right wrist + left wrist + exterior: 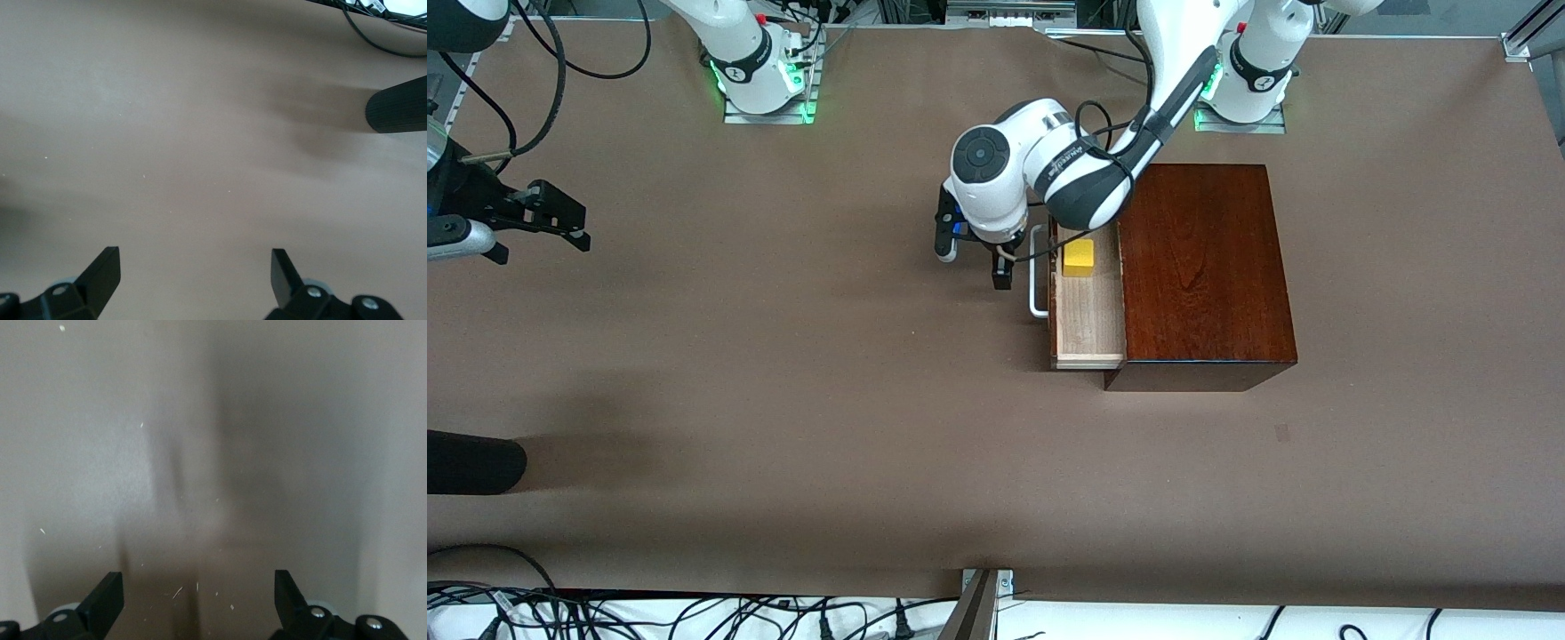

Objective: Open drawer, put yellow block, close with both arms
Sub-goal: 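Push the drawer shut into the box with the left gripper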

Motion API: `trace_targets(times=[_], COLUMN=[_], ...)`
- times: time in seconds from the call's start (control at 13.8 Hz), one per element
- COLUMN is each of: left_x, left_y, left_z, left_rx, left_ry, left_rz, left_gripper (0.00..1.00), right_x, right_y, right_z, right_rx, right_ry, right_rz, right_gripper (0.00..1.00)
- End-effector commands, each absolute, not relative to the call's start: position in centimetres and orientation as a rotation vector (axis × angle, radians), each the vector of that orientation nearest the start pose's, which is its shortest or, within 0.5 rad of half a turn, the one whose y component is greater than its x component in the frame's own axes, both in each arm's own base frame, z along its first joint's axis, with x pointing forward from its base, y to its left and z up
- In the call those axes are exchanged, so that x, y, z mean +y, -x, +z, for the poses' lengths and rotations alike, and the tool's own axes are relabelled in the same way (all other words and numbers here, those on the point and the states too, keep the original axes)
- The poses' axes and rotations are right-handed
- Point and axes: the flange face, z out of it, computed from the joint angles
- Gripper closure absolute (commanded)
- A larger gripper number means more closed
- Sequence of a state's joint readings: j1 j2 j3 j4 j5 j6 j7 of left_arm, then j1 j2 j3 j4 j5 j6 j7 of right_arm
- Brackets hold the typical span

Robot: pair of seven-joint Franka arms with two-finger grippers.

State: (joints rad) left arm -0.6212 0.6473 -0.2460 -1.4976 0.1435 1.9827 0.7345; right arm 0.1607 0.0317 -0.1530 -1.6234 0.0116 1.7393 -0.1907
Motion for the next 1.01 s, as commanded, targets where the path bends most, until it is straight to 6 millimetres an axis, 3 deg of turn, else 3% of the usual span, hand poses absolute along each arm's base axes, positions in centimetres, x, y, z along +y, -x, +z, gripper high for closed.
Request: trace_targets(times=[0.0,0.29,0.94], left_x=[-48.1,-45.2,-39.3], left_y=[-48.3,-49.3,-52.2], left_z=[29.6,29.7,31.4], left_rx=[2.337,2.287,2.172], left_ry=[2.071,2.005,2.097], left_rz=[0.292,0.427,0.58], left_gripper=[0.0,0.0,0.0], right_x=[1.4,2.3,3.3], right_y=[-57.8,-57.8,-58.1], right_z=[60.2,60.1,59.5], right_rx=[-0.272,-0.314,-0.37], right_ry=[3.065,3.061,3.092], right_rz=[-0.141,-0.139,-0.121], right_gripper=[0.0,0.0,0.0])
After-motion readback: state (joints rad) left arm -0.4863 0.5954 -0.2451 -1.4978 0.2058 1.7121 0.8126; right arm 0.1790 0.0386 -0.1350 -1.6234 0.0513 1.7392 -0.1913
